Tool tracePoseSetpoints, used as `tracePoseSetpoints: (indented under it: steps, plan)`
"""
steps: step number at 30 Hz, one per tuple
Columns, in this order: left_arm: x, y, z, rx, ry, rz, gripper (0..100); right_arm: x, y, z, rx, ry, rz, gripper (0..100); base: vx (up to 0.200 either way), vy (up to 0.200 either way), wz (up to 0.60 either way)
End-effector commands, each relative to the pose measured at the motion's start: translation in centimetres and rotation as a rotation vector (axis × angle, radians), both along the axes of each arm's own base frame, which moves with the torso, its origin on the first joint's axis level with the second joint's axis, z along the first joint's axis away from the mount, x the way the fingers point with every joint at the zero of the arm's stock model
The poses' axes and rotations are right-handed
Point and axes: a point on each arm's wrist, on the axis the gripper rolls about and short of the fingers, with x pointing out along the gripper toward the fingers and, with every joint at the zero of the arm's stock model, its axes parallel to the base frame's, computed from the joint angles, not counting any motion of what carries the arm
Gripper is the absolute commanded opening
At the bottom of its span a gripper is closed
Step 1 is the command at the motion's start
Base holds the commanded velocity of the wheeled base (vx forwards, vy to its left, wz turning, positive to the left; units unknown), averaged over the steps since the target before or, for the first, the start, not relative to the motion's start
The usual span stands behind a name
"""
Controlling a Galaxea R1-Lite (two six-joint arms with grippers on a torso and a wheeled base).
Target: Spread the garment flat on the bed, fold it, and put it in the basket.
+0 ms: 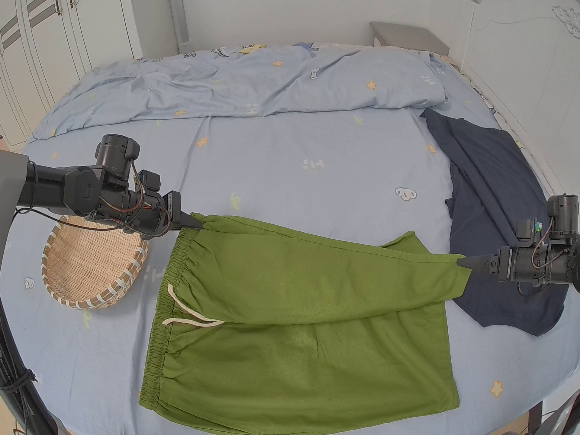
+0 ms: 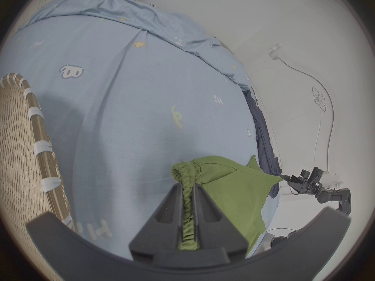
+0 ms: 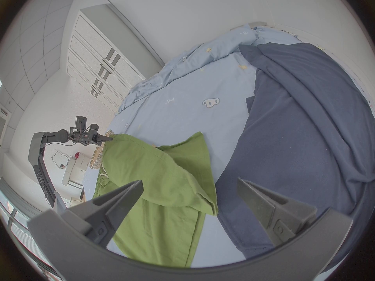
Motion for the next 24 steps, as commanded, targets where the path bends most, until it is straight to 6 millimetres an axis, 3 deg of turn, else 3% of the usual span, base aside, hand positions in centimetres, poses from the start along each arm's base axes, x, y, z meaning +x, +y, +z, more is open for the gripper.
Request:
tracePoseSetpoints:
  steps: [1,11,12,24]
  plan:
    - [0.0,0.0,0.0,-0.001,-0.001,0.000,0,0.3,0.3,-0.9,0.003,0.022,0.012,100,0.000,0.000,0.00]
    - [0.1,0.2,-0.1,-0.001,0.001,0.006,0,1.2,0.9,-2.9,0.009,0.000,0.029,100,0.000,0.000,0.00]
    - [0.1,0.2,-0.2,0.000,0.004,0.005,0,1.4,0.9,-3.1,0.010,0.003,0.027,0,0.000,0.000,0.00]
    - [0.2,0.4,-0.2,0.000,0.004,0.009,0,2.3,0.8,-4.4,0.014,-0.004,0.028,0,0.000,0.000,0.00]
